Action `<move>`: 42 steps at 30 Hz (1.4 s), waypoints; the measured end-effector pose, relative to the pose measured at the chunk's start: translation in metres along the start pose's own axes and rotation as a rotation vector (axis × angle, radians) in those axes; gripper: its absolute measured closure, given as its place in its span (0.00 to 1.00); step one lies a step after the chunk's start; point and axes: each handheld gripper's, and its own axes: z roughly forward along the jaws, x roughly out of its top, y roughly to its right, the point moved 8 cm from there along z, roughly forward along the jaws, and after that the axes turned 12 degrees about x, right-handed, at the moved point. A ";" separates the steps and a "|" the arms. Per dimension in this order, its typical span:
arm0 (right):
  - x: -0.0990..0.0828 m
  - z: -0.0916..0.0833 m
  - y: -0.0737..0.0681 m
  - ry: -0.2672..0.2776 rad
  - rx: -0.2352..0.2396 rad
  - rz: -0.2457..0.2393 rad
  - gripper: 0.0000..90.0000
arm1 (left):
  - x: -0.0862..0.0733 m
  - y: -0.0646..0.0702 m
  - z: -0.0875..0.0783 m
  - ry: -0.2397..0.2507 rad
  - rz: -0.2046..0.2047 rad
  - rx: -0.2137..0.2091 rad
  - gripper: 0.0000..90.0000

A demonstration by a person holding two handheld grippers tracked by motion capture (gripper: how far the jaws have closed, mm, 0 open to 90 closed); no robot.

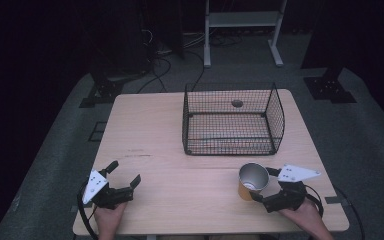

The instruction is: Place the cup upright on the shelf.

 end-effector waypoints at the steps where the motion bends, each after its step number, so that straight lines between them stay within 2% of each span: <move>1: 0.001 0.001 0.000 0.001 0.001 0.001 0.03 | 0.000 0.000 0.000 0.000 0.000 0.000 0.03; 8: 0.007 0.012 0.001 0.001 0.009 -0.010 0.03 | 0.000 0.000 0.000 0.000 0.000 -0.001 0.03; 11: 0.010 0.015 0.000 0.003 0.019 -0.018 0.06 | 0.000 0.000 0.000 0.002 -0.001 -0.002 0.03; 13: 0.014 0.016 0.000 0.016 0.035 -0.012 0.12 | 0.000 0.000 0.000 0.003 -0.001 -0.002 0.03; 18: 0.019 0.015 -0.001 0.026 0.057 0.004 0.12 | 0.000 0.000 0.000 0.004 -0.003 -0.003 0.03; 19: 0.024 0.013 0.000 0.029 0.074 0.014 0.12 | 0.000 0.000 0.000 0.003 -0.003 -0.003 0.03; 24: 0.037 0.007 0.005 0.031 0.094 0.026 0.12 | 0.000 0.000 0.000 0.004 -0.004 -0.003 0.03; 27: 0.052 0.001 0.008 0.037 0.110 0.020 0.12 | 0.000 0.000 0.000 0.003 -0.003 -0.003 0.03; 38: 0.079 -0.004 0.020 0.034 0.141 0.026 0.12 | 0.000 0.000 0.000 0.004 -0.005 -0.004 0.03; 42: 0.094 -0.008 0.023 0.043 0.151 0.024 0.12 | 0.001 -0.001 0.000 0.004 -0.006 -0.004 0.03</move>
